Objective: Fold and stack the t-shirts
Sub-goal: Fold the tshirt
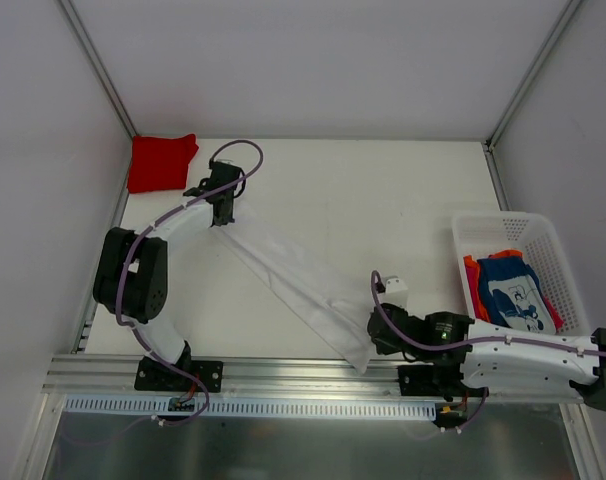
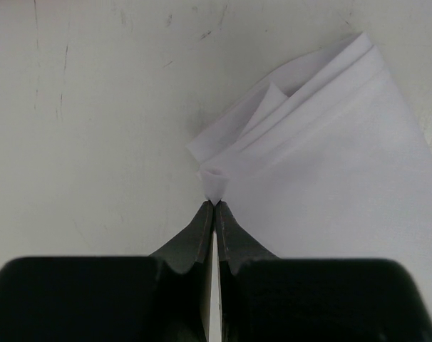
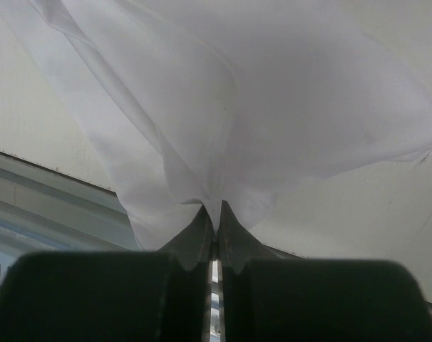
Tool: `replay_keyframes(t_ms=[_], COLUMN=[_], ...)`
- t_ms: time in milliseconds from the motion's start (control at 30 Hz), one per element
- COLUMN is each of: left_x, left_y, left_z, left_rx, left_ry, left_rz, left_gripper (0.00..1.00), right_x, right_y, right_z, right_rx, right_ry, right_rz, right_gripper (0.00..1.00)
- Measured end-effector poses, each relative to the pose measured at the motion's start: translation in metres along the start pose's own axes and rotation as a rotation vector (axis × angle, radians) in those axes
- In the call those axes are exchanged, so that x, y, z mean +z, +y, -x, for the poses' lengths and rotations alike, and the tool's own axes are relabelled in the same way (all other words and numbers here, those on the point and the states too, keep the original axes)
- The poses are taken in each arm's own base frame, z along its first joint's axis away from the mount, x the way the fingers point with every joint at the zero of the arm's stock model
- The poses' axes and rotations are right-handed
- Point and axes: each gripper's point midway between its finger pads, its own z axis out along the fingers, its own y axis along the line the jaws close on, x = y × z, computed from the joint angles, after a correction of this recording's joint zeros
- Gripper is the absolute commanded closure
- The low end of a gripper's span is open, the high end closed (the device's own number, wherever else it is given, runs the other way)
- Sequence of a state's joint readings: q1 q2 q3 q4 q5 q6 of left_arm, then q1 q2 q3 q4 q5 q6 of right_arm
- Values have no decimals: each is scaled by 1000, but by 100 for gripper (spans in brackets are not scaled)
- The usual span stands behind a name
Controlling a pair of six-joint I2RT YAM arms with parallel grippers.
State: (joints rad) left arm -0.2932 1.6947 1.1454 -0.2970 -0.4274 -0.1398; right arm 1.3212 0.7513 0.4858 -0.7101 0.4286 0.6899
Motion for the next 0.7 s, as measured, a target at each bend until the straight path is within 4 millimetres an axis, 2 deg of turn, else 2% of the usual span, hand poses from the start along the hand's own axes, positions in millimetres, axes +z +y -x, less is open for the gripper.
replay_keyframes(t_ms=[233,300,333,367,400,433,467,500,567,600,700], left_x=[15,19,21,24,26,28,31,34,37,37,35], left_y=[2,4,5,6,7,10,12,13,18,20,30], left_z=[-13,-18,-20,-23,-25,-28,-30,-30,-28,-25,-22], left_rx=[19,27,34,43,57,77,93,97,105,102,101], left_ry=[45,60,69,79,91,103,114,123,130,123,114], left_rz=[34,50,61,73,82,100,115,133,169,180,233], left_gripper=[99,97,92,83,65,24,10,1,1,1,1], right_x=[12,14,15,16,17,17,18,18,18,18,17], right_y=[15,18,19,19,20,20,20,20,20,21,20], right_z=[-17,-20,-21,-22,-23,-24,-26,-27,-29,-30,-32], right_rx=[-30,-38,-41,-43,-44,-46,-49,-49,-45,-38,-46], right_ry=[60,68,71,75,78,82,88,94,100,105,113], right_rz=[4,3,2,-1,-3,-5,-8,-8,-9,-9,-9], right_gripper=[100,100,100,99,100,100,96,84,41,2,1])
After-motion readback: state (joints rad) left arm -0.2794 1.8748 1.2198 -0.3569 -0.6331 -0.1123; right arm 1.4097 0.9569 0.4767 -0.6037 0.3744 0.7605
